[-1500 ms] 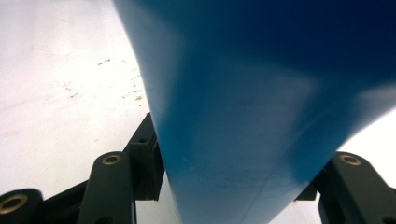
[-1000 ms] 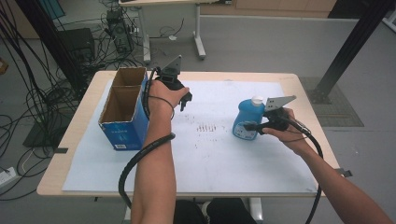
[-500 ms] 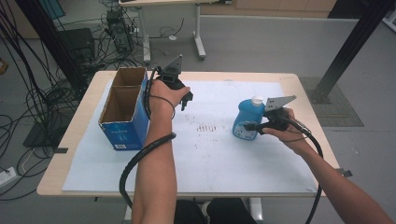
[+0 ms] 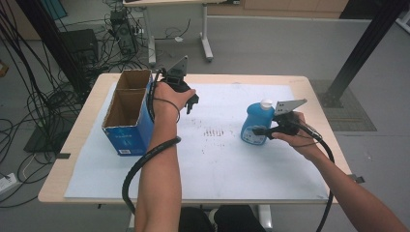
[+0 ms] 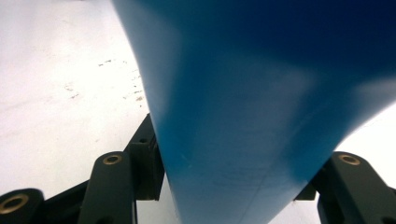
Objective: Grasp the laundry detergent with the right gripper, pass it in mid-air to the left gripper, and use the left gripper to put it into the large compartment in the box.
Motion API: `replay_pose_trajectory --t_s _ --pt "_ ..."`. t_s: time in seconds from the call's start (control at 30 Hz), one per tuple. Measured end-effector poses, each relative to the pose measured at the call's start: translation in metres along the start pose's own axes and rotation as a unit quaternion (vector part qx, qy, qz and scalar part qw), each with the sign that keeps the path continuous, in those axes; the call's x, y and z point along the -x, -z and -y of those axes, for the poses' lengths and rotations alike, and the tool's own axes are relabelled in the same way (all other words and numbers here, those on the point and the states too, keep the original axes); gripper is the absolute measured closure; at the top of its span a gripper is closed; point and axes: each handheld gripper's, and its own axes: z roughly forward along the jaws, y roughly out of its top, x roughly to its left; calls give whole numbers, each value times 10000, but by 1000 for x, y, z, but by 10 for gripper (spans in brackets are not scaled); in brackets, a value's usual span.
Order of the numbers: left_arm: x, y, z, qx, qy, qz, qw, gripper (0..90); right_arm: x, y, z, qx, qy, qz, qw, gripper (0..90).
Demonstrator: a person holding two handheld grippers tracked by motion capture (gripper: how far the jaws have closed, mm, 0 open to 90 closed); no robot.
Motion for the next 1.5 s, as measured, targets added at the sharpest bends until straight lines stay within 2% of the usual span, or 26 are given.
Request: replay_pose_trajectory --t_s 0.9,1.17,1.3,1.5 --pt "0 2 1 0 -38 51 10000 57 -1 0 0 2 21 19 10000 434" --pt "-2 6 4 52 -46 65 10000 58 -3 1 -2 -47 -19 70 10000 434" --pt "-3 8 7 61 -73 79 9999 58 -6 1 -4 -99 39 113 9999 436" --pt "-5 16 13 100 -90 91 9999 58 -12 2 -6 -174 -9 0 9998 438"
